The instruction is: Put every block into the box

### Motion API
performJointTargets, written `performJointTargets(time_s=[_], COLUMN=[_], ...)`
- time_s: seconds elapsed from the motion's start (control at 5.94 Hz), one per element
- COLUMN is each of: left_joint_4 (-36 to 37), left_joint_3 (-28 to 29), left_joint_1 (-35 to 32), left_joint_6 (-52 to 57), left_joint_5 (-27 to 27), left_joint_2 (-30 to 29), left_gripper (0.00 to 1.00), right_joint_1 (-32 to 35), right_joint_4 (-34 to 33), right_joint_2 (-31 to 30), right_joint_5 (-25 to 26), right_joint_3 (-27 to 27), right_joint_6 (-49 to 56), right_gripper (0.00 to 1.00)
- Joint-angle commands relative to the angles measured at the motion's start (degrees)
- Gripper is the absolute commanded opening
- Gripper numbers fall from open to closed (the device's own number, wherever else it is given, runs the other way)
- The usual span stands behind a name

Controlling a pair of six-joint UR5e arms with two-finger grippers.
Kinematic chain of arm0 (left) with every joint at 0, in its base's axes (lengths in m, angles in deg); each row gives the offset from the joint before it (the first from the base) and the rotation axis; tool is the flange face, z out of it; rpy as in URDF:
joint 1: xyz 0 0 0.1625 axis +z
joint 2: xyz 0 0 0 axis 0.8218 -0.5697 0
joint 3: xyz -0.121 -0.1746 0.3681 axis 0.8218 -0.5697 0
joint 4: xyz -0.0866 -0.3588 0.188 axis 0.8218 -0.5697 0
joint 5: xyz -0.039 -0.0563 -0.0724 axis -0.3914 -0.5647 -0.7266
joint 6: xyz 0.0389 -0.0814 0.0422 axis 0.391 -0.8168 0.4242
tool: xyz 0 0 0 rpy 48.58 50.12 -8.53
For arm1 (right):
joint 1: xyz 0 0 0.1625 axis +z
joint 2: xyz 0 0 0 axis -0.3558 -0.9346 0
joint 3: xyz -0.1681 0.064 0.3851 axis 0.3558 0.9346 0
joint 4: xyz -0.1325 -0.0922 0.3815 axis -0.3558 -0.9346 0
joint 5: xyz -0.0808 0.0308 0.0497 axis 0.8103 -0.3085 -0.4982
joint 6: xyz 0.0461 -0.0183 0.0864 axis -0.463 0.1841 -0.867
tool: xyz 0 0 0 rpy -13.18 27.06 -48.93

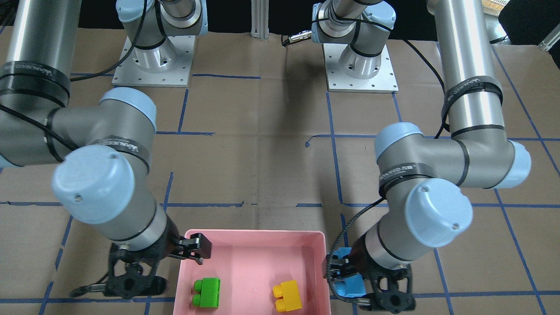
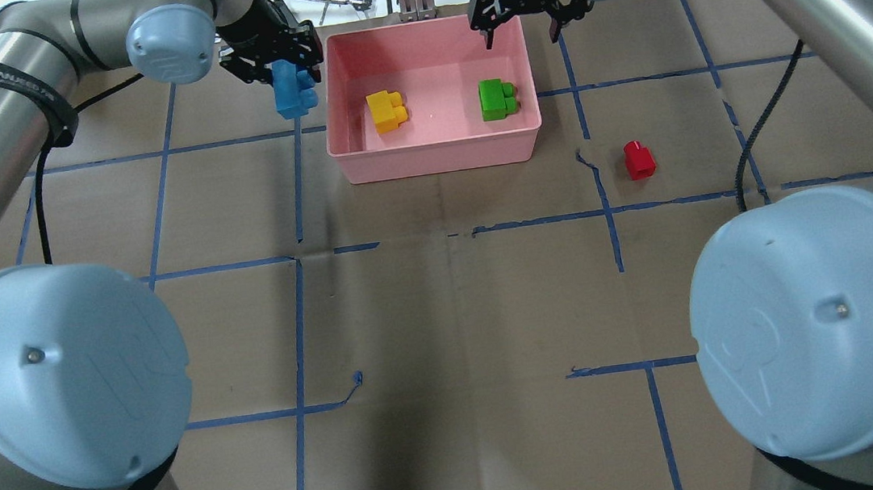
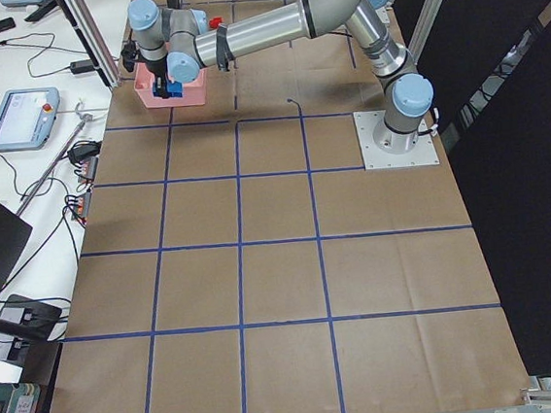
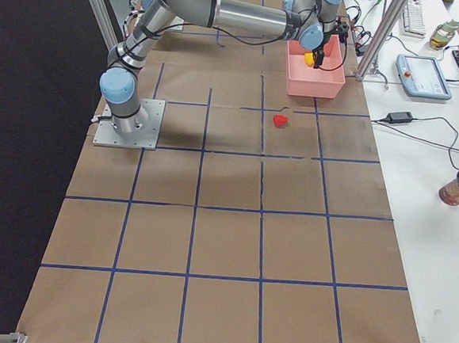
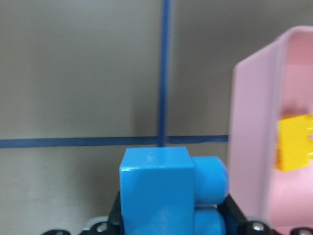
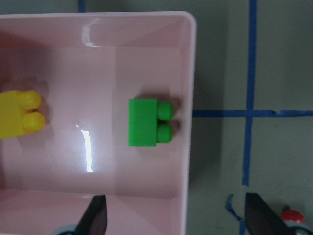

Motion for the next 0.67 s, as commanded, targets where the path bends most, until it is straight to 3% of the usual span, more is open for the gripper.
performJointTargets(time_s=[0.0, 0.17, 0.5], left_joint_4=[6.56, 6.34, -0.47], left_joint_3=[0.09, 0.44, -0.87], left_joint_1=[-4.29, -4.47, -4.47], left_joint_6=[-3.15, -4.2, -3.6], left_joint_5=[0.63, 0.63, 3.5], left_joint_2=[-2.59, -2.52, 2.37], left_gripper=[0.78, 0.99, 0.99], right_joint_1=[-8.49, -10.97, -11.17], right_joint_4=[3.89, 2.23, -0.33], right_joint_2=[-1.23, -1.14, -0.09], right_joint_5=[0.17, -0.09, 0.0], right_joint_3=[-3.88, -8.35, -14.86], right_joint_6=[12.58, 15.68, 15.45], right_gripper=[1.0, 1.0, 1.0])
